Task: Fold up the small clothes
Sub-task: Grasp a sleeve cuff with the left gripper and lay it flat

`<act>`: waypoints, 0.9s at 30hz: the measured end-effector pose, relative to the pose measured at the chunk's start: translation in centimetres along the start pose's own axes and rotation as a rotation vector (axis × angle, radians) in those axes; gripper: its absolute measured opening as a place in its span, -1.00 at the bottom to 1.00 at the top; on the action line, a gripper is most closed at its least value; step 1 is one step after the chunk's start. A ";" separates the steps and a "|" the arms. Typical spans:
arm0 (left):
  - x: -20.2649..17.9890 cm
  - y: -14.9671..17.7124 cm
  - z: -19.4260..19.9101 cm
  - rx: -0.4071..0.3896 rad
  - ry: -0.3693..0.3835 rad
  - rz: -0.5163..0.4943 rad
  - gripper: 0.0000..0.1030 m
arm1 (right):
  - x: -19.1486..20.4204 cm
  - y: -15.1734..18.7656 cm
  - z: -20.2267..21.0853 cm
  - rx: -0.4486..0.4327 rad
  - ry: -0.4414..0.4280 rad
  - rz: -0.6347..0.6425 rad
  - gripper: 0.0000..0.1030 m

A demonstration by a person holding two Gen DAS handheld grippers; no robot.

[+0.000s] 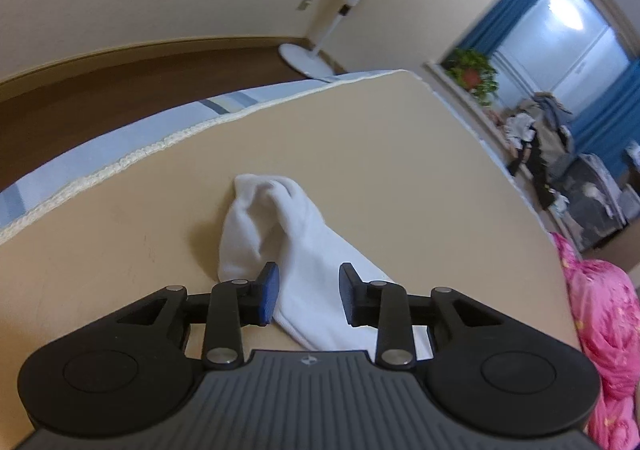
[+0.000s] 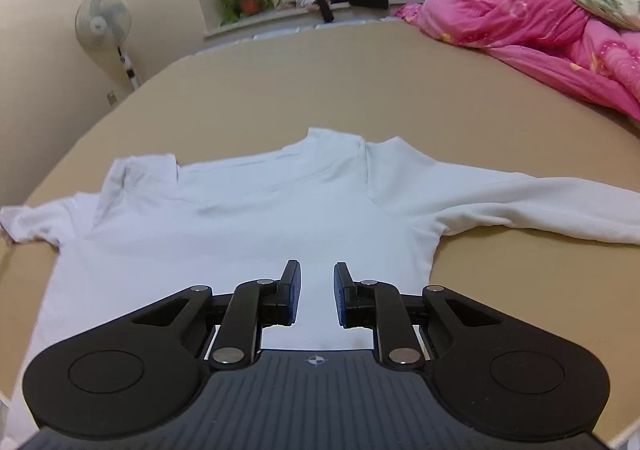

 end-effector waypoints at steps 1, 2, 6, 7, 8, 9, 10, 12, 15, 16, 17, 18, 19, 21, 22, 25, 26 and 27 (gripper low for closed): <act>0.5 -0.4 -0.7 -0.009 -0.016 0.002 -0.32 | 0.2 0.3 -0.4 0.009 0.004 0.007 -0.63; 0.8 -0.8 -1.5 -0.012 -0.019 0.009 -0.32 | 0.4 0.4 -0.6 0.016 0.007 0.012 -0.63; 2.0 -1.7 -4.5 0.006 0.003 0.051 -0.30 | 0.3 0.7 -1.0 0.025 0.030 0.027 -0.63; 2.3 -2.0 -5.4 0.014 0.010 0.068 -0.26 | 0.2 0.8 -1.2 0.029 0.034 0.026 -0.63; 2.7 -2.2 -6.0 0.022 0.022 0.087 -0.24 | 0.2 0.9 -1.3 0.030 0.038 0.025 -0.63; 3.1 -2.4 -6.6 0.028 0.029 0.106 -0.27 | 0.2 0.9 -1.4 0.031 0.042 0.028 -0.63; 3.6 -2.8 -6.8 0.021 0.027 0.121 -0.29 | 0.2 1.0 -1.5 0.032 0.045 0.032 -0.63; 4.5 -4.2 -6.0 -0.035 0.003 0.123 -0.89 | 0.4 1.2 -1.6 0.034 0.047 0.044 -0.63; 5.5 -7.1 -1.4 -0.236 0.012 0.139 -0.89 | 0.8 1.5 -1.8 0.041 0.049 0.070 -0.63; 5.7 -7.3 -0.4 -0.265 0.026 0.137 -0.85 | 0.9 1.5 -1.9 0.041 0.049 0.079 -0.63; 6.3 -7.2 0.1 -0.273 0.013 0.138 -0.81 | 1.0 1.5 -1.9 0.040 0.049 0.087 -0.63; 7.0 -6.7 0.1 -0.259 -0.018 0.147 -0.81 | 1.1 1.5 -1.9 0.039 0.049 0.091 -0.63; 8.0 -6.0 -0.3 -0.215 -0.049 0.164 -0.81 | 1.1 1.5 -2.0 0.040 0.051 0.093 -0.63; 10.1 -4.6 -1.3 -0.124 -0.114 0.219 -0.76 | 1.2 1.5 -2.1 0.043 0.052 0.096 -0.63; 11.1 -4.1 -1.8 -0.088 -0.132 0.251 -0.76 | 1.2 1.6 -2.2 0.045 0.053 0.097 -0.63; 13.6 -3.5 -2.1 -0.064 -0.107 0.376 -0.58 | 1.4 1.6 -2.2 0.049 0.052 0.095 -0.63; 14.2 -3.5 -2.0 -0.070 -0.099 0.405 -0.49 | 1.4 1.6 -2.3 0.049 0.052 0.095 -0.63; 14.6 -3.5 -2.0 -0.077 -0.086 0.426 -0.49 | 1.4 1.7 -2.3 0.050 0.052 0.094 -0.63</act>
Point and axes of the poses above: each gripper's, at about its wrist camera, not at the fingertips, and z roughly against the way its jaws point, x to its left, y to its underside, the point moved 8 cm from there along -z, roughly the way its jaws point, and after that the axes turned 7 degrees about y, right-handed, at the moved point
